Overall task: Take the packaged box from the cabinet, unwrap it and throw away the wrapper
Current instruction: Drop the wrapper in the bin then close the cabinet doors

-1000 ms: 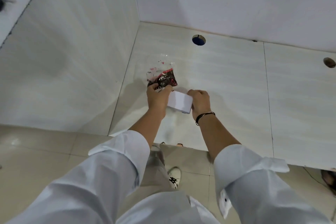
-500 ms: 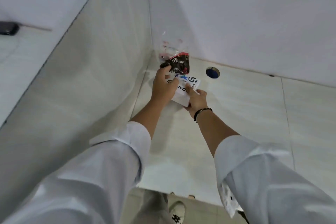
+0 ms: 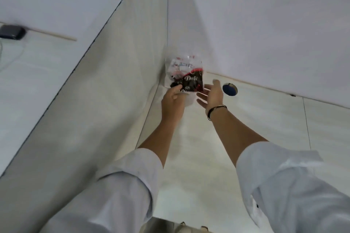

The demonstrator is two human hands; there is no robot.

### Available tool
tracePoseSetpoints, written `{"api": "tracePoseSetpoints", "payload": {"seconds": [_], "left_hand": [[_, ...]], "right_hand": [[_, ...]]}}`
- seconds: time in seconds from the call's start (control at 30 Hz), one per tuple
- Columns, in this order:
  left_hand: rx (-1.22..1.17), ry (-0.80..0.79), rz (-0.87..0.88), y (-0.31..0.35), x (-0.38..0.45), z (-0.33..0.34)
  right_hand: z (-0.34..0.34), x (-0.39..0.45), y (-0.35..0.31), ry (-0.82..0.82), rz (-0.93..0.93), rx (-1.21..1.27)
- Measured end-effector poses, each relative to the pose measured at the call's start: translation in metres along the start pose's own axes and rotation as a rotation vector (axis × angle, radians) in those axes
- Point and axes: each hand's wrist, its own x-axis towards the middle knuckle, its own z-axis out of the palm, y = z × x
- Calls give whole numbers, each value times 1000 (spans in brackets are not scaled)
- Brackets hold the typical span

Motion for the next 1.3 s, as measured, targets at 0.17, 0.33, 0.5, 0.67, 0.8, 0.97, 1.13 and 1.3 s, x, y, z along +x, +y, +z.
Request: {"api": "tracePoseSetpoints", "payload": {"seconds": [0.17, 0.33, 0.5, 0.67, 0.8, 0.97, 1.13, 1.3], "left_hand": [[28, -102, 34, -18, -79, -10], [-55, -105, -178, -28, -152, -18], [-62, -190, -269, -55, -215, -21], [27, -313, -285, -90, -277, -5], [118, -450, -307, -126, -326, 16], [266, -555, -291, -169, -395, 39], [199, -599, -477, -216, -446, 99], [221, -652, -552, -267, -459, 180]], "right_hand": [[-63, -69, 11, -54, -145, -121], [-134, -146, 52, -256, -164, -104], [-214, -222, 112, -136, -132, -136], [-291, -274, 178, 149, -155, -98], [-344, -325, 229, 291, -159, 103], [-414, -380, 297, 583, -102, 230], [-491, -395, 363, 737, 81, -366], [-555, -337, 408, 662, 147, -620]]}}
